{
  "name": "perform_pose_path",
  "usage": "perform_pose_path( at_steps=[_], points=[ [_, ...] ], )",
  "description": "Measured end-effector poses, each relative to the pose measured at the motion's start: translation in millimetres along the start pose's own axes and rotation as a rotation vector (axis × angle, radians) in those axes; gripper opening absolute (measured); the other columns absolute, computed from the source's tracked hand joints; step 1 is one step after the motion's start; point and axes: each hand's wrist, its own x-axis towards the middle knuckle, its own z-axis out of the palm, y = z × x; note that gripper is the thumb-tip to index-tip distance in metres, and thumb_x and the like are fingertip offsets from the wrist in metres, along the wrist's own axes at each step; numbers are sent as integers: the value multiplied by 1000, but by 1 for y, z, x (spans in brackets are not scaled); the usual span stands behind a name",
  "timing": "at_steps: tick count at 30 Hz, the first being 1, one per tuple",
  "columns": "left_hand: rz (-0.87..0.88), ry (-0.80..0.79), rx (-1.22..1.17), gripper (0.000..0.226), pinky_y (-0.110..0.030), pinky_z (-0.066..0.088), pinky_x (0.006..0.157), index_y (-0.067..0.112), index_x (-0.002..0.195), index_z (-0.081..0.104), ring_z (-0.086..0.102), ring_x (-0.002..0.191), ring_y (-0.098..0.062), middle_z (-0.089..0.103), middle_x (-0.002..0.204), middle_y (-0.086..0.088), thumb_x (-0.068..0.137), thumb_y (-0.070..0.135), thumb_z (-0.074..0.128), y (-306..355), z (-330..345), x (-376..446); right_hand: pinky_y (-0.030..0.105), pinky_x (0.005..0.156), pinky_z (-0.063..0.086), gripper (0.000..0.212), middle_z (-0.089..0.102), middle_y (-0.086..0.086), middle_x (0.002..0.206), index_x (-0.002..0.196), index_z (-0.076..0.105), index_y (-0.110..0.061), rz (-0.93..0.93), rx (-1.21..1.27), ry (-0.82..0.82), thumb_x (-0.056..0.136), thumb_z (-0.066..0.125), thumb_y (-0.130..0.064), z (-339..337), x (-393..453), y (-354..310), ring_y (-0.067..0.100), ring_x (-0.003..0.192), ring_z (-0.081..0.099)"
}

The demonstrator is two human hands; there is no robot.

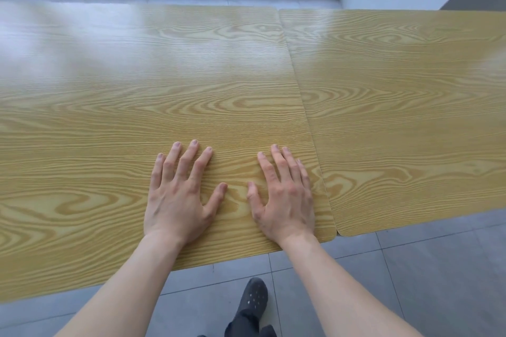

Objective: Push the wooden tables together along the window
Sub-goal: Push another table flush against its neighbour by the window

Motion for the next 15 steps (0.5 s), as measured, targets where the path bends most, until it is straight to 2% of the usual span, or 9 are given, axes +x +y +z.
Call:
perform_pose_path(
  at_steps=[10, 15],
  points=[
    [3, 18, 50, 75, -50, 11, 127, 32, 159, 27, 11, 158, -25, 25, 168, 2, 95, 69, 31, 2, 2, -1, 47, 125, 17, 67, 33, 4, 165, 152, 45, -25, -22, 4, 0, 94, 45, -58, -1, -1, 2, 22, 156, 19],
    [-85, -89, 92, 76, -46, 12, 127, 32, 161, 22, 10, 158, -23, 21, 169, 2, 95, 71, 19, 14, -11, -12, 48, 127, 11, 69, 26, 5, 168, 156, 37, -24, -33, -15, -61, 97, 36, -60, -2, -3, 0, 24, 157, 13]
  ],
)
